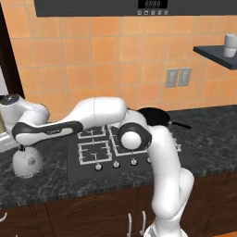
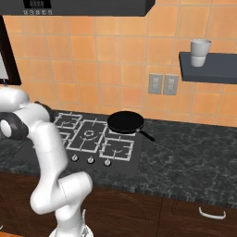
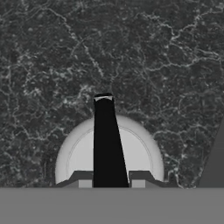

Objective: Pick the kettle from the counter and place it on a stove burner. Then turn the burner on.

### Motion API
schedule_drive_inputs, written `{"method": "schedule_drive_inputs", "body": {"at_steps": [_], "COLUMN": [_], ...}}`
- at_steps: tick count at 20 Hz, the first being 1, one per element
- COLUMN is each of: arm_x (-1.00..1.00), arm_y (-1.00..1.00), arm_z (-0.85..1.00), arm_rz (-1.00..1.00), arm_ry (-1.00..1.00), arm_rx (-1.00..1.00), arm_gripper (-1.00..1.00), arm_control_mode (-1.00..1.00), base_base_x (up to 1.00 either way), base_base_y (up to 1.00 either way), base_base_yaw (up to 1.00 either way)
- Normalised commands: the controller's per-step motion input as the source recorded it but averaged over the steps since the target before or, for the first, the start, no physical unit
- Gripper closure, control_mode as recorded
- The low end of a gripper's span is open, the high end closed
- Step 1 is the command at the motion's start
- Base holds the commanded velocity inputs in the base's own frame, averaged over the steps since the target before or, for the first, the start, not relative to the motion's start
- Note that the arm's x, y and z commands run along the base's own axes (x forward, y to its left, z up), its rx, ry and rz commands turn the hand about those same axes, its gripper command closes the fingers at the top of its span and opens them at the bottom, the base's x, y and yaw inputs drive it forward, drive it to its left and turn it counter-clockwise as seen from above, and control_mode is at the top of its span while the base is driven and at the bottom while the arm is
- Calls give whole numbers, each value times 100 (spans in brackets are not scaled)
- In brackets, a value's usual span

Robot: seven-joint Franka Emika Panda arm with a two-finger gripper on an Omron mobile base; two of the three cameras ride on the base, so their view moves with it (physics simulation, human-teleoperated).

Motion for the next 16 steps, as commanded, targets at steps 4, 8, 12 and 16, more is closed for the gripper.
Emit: {"method": "schedule_drive_inputs", "body": {"at_steps": [4,8,12,16], "arm_x": [0,0,11,26], "arm_y": [-83,-84,-98,-88], "arm_z": [8,6,8,17], "arm_rz": [0,-1,-3,-2], "arm_ry": [0,0,0,0], "arm_rx": [0,0,0,0], "arm_gripper": [100,100,100,100], "arm_control_mode": [-100,-100,-100,-100], "base_base_x": [0,0,0,0], "base_base_y": [0,0,0,0], "base_base_yaw": [0,0,0,0]}}
